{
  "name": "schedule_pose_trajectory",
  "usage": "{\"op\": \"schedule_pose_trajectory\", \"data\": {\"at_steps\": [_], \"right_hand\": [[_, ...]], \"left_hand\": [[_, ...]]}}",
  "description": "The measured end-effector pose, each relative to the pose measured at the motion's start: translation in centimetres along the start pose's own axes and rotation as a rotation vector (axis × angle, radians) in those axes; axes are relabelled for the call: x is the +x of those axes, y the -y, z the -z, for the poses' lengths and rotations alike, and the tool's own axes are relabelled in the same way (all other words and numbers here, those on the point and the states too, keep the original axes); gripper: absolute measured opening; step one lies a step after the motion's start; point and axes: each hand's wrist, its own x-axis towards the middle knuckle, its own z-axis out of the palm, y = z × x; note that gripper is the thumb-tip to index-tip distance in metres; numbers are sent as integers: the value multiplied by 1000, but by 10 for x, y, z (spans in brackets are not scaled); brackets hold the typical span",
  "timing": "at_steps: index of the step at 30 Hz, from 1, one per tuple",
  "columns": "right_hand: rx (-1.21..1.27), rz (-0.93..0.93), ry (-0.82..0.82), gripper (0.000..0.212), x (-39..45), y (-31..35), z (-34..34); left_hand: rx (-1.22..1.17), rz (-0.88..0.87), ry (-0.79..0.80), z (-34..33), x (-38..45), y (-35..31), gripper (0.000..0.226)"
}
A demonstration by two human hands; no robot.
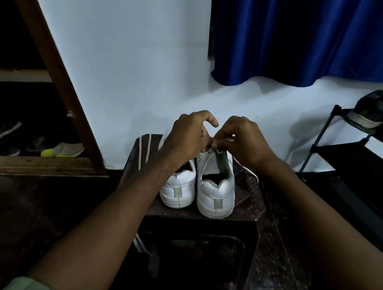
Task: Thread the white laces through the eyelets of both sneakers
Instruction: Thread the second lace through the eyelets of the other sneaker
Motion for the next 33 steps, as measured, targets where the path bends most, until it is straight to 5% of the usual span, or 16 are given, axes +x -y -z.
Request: {"op": "schedule_pose_trajectory", "data": {"at_steps": [8,11,15,21,25,33], "right_hand": [[136,-163,-52,7,-3,0,8],[279,-247,-119,2,-8,4,10],[169,-206,-85,6,-7,7,1],[-75,-129,32,11,-10,14,-12],[-154,-219,25,23,-10,18,-23],[-359,-105,23,17,-11,34,-33]], "left_hand": [[-14,-36,44,2,-6,2,39],[135,20,76,-4,-11,0,35],[239,182,56,-6,-12,-3,19],[-318,584,181,11,-3,16,7],[-509,647,224,16,-7,18,9],[-555,660,244,19,-9,16,26]]}}
